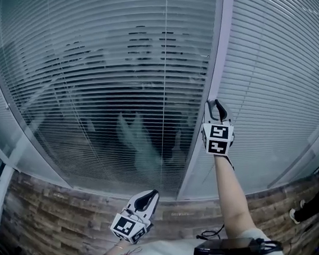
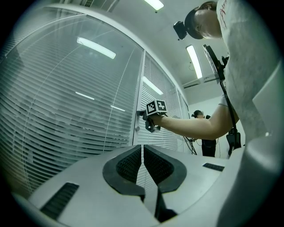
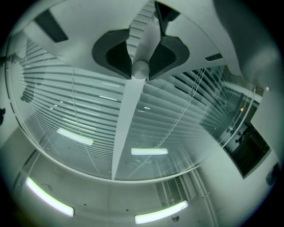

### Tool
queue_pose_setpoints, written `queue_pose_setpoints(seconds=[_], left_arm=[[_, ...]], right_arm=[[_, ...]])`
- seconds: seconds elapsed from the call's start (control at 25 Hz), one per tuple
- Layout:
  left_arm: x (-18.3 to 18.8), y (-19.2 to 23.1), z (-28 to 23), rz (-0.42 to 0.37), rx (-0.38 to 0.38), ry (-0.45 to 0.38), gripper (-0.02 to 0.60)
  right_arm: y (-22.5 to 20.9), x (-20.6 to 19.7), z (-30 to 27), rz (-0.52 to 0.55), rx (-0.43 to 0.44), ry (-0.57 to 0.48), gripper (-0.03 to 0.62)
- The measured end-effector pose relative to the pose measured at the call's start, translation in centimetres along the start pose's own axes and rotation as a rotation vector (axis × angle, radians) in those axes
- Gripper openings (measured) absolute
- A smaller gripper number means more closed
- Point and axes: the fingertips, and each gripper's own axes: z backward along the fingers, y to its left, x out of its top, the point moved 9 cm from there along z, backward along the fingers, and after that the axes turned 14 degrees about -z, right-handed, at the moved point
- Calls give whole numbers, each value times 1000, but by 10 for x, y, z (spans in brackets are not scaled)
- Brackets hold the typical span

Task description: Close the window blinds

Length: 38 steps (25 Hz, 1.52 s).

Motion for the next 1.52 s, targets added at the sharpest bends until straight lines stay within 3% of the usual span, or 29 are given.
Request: queue_pose_setpoints(seconds=[0.28, 0.48, 0.84, 1.08, 1.2, 1.28, 1.4, 1.52], left_arm=[[-6, -3, 2, 21, 3, -1, 29], [-11, -3, 0, 32, -3, 6, 29], [-13, -10, 2, 33, -17, 1, 29], [-11, -13, 1, 35, -18, 3, 29], [-6, -13, 4, 42, -12, 6, 29], [-6, -12, 6, 53, -11, 10, 29], [-13, -12, 6, 75, -18, 15, 29], [-14, -13, 7, 80, -19, 25, 29]], right_arm=[[3, -1, 3, 366, 50, 25, 130], [3, -7, 0, 567, 97, 38, 130], [8, -14, 1, 1073, 154, 71, 131], [4, -16, 0, 1238, 178, 71, 131], [5, -9, -1, 1236, 173, 82, 130], [8, -5, -1, 1144, 153, 106, 130], [14, -3, 3, 890, 96, 113, 132], [13, 0, 10, 543, 73, 48, 132]])
